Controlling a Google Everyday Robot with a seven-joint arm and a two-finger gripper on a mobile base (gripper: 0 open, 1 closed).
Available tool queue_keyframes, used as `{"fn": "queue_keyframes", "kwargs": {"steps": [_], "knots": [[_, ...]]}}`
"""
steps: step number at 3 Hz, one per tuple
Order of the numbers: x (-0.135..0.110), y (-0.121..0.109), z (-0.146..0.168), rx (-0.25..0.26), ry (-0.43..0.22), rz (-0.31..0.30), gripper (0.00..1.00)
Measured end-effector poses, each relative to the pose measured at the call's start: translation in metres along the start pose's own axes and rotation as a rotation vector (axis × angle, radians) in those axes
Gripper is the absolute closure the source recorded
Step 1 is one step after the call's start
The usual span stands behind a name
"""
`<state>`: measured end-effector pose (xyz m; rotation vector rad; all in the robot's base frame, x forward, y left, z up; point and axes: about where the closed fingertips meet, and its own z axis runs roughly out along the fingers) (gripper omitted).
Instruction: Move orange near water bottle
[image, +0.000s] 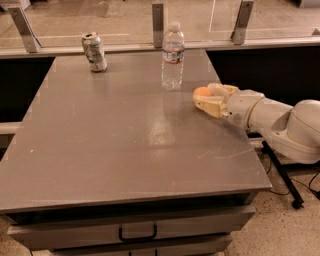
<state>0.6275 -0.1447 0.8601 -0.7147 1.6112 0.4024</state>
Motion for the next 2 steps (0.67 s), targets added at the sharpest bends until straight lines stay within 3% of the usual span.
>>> {"fn": "queue_keyframes", "kwargs": {"steps": [2], "knots": [[-0.012,-0.021,0.02,0.015,-0.013,-0.011,1.0]]}}
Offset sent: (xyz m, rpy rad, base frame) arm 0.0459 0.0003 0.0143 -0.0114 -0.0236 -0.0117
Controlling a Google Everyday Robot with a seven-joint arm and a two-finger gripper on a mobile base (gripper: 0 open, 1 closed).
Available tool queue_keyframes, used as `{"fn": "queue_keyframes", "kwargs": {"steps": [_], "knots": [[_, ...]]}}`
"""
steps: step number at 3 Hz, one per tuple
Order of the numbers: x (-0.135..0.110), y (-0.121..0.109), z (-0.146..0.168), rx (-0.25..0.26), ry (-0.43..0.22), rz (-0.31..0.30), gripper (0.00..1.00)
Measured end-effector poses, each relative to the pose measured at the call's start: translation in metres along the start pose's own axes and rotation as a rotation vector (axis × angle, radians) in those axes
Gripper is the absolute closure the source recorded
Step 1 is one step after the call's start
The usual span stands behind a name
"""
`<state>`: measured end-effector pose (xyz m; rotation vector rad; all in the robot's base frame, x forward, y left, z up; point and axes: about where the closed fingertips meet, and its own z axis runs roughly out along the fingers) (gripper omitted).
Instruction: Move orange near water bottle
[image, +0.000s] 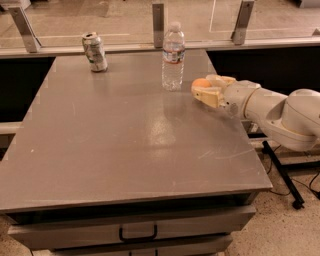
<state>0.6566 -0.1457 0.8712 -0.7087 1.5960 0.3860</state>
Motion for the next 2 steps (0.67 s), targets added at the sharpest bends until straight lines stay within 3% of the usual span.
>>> {"fn": "queue_keyframes", "kwargs": {"steps": [2], "knots": [[0.002,0.002,0.029,-0.015,0.027,-0.009,0.59]]}}
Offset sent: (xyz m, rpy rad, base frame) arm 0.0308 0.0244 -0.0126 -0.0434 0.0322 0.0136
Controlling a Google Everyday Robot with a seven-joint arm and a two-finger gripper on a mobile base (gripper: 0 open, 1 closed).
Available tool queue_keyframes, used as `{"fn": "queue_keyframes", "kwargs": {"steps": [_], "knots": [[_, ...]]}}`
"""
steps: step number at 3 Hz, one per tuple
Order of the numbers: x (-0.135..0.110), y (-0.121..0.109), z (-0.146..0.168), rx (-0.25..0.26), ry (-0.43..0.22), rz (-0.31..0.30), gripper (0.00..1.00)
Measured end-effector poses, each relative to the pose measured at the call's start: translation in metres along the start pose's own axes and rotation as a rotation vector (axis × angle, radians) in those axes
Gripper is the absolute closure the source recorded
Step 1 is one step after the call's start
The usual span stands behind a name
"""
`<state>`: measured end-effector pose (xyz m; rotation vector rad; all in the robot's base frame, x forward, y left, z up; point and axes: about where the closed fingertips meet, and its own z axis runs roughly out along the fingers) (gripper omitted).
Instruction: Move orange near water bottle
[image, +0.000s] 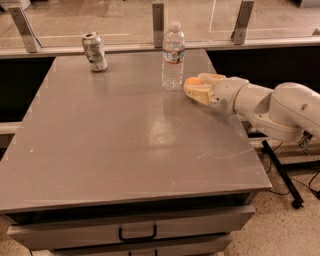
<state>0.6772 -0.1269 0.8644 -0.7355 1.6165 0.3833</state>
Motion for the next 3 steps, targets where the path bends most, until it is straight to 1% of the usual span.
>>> {"fn": "queue_keyframes", "kwargs": {"steps": [2,3], "knots": [[0.0028,0.0048,0.0139,-0.014,0.008,0.003,0.13],[0.0052,0.0058,0.0124,-0.017,0.006,0.012,0.0]]}}
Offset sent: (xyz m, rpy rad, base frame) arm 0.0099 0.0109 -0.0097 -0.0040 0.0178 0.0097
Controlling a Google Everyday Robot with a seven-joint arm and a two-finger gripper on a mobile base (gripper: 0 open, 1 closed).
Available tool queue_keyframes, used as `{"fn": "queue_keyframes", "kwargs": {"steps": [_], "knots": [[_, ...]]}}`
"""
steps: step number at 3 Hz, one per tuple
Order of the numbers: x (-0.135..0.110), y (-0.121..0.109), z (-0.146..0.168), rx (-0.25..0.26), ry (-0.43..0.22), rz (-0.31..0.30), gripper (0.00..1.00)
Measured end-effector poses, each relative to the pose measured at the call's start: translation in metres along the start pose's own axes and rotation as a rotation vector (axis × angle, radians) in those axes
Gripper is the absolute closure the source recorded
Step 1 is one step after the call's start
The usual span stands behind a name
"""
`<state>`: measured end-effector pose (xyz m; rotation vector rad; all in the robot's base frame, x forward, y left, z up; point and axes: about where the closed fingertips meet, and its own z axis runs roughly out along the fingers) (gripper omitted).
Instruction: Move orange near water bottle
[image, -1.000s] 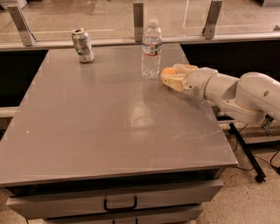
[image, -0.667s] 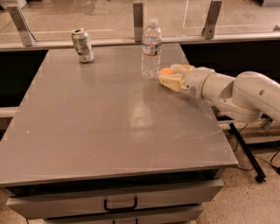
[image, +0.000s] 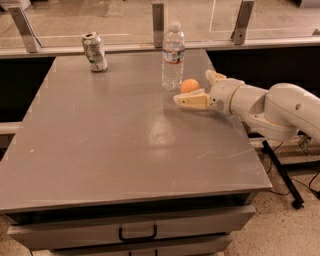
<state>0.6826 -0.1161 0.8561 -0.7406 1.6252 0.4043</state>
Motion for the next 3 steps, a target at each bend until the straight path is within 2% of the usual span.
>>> {"fn": "queue_keyframes", "kwargs": {"steps": [1,2,3], "knots": [[0.005,-0.003,-0.018,0.016,-0.004,0.01,0.0],[0.018,-0.01,-0.109,0.06,0.043,0.003,0.0],[0.018,-0.01,-0.109,0.06,0.043,0.003,0.0]]}}
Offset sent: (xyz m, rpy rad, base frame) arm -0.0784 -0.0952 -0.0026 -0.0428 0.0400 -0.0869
